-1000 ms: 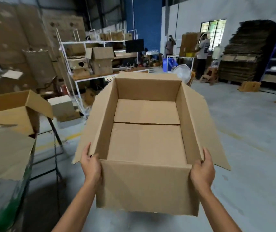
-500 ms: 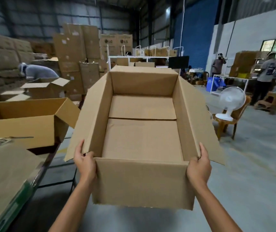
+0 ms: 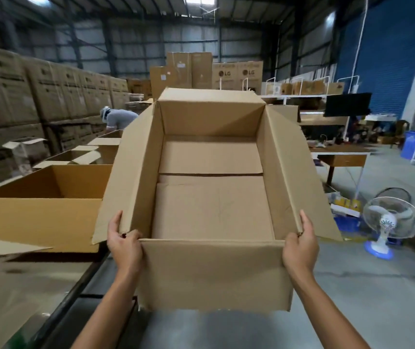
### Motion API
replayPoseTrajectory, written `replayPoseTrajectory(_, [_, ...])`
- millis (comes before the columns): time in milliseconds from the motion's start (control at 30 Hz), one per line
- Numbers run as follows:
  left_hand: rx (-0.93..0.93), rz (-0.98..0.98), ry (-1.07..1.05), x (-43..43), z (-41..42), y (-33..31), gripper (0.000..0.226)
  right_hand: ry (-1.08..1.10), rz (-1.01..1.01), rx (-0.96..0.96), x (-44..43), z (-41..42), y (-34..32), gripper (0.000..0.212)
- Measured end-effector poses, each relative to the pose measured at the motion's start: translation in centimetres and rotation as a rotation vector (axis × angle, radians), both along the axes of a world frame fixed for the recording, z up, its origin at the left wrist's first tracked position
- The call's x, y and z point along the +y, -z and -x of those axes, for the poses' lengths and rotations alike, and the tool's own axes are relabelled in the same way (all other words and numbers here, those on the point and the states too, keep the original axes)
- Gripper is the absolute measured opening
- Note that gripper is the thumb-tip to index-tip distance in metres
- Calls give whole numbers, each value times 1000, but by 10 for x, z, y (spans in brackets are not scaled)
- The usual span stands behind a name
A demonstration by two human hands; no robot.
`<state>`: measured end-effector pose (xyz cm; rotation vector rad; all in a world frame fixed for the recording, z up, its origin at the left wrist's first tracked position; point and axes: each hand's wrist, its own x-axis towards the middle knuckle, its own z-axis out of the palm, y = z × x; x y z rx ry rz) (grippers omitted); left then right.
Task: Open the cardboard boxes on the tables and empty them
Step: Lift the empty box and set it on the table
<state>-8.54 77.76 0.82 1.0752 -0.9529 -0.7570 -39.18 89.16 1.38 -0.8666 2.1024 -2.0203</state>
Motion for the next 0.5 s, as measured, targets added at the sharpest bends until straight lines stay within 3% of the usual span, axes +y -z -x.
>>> replayPoseTrajectory(500, [-42,24,-491,-167,60,-30,65,-485,50,36,-333,77,-30,64])
